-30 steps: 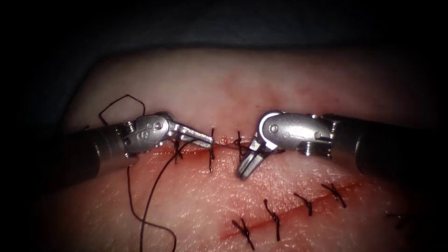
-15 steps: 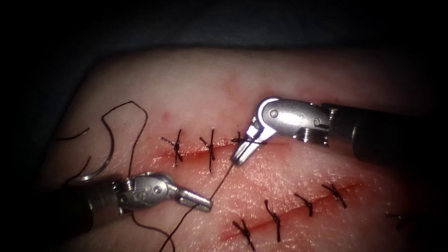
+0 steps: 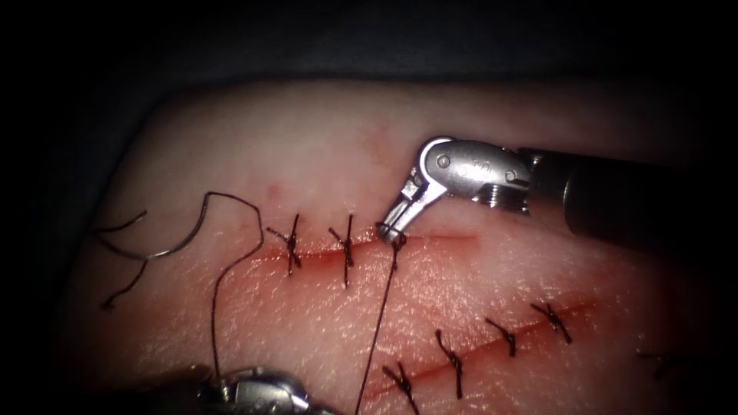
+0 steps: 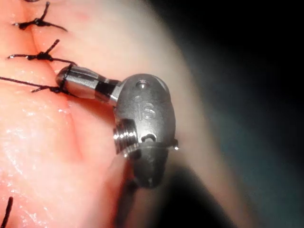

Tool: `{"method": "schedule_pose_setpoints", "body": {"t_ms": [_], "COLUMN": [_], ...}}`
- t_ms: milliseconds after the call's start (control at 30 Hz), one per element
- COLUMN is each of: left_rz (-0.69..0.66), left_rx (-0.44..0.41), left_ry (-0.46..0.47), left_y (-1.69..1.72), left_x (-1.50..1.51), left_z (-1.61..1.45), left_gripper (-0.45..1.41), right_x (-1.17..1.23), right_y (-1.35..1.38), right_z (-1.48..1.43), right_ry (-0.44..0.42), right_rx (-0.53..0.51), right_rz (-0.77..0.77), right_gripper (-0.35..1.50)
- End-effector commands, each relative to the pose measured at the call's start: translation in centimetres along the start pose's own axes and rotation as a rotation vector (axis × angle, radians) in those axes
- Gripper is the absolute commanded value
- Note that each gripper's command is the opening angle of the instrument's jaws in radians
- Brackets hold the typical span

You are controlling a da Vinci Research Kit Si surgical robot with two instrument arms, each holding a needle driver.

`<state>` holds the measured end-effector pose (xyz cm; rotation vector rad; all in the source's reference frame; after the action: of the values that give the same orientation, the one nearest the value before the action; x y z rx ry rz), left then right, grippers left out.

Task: Wound Closure
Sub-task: Pull up with right jaws and down with left tool to tighten

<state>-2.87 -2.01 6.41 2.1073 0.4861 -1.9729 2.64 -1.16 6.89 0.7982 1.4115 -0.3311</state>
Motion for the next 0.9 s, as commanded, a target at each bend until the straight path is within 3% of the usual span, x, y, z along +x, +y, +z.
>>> {"method": "schedule_pose_setpoints", "body": {"t_ms": [33,300,500,733,900], "left_rz": [0.006,0.009,-0.014,-0.026,-0.046], "left_rx": [-0.008,-0.073,-0.153,-0.179,-0.311], "left_ry": [0.008,0.057,0.125,0.166,0.245], "left_y": [-0.04,0.12,0.30,0.32,0.40], "left_x": [0.02,0.36,0.34,0.25,0.19], "left_z": [0.05,0.19,0.34,0.37,0.37], "left_gripper": [-0.45,-0.45,-0.45,-0.45,-0.45], "right_x": [-0.01,-0.04,-0.06,-0.08,-0.09], "right_y": [0.14,0.16,0.21,0.26,0.29], "right_z": [0.00,-0.05,-0.10,-0.11,-0.11], "right_ry": [-0.001,-0.003,-0.004,-0.012,-0.013], "right_rx": [-0.003,-0.011,-0.020,-0.043,-0.047], "right_rz": [-0.002,0.002,0.010,0.016,0.018], "right_gripper": [-0.35,-0.35,-0.35,-0.35,-0.35]}}
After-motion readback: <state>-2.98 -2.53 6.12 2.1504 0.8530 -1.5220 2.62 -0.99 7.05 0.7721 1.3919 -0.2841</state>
